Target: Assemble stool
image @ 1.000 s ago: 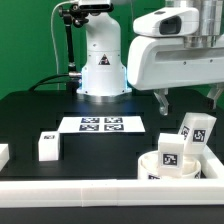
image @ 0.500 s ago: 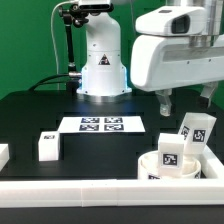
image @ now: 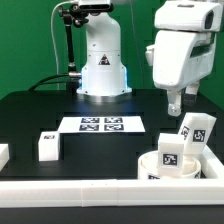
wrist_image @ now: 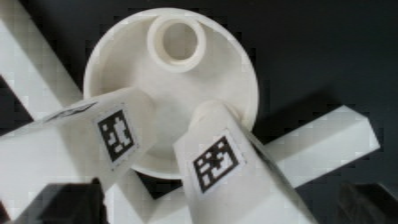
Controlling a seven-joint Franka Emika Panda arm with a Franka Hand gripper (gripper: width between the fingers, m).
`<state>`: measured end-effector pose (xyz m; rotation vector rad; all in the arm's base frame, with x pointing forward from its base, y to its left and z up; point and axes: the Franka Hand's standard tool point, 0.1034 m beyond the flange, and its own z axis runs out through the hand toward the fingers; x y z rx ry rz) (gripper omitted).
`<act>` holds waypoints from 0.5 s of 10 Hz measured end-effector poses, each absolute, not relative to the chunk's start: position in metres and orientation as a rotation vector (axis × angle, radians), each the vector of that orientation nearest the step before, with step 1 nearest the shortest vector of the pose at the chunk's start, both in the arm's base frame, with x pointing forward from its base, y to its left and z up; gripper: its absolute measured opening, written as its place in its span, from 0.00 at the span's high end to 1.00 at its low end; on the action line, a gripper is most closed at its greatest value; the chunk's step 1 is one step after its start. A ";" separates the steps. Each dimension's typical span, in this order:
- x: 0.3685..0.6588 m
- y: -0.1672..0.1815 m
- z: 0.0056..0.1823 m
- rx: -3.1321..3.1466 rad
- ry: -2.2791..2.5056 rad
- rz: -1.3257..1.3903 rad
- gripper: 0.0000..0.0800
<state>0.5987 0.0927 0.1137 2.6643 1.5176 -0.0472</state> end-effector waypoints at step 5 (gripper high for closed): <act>0.598 0.104 0.110 2.309 1.946 -0.115 0.19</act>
Offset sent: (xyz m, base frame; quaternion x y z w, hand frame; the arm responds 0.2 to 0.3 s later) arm 0.0003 0.0284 -0.0058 0.0083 -0.0180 -0.1941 0.9808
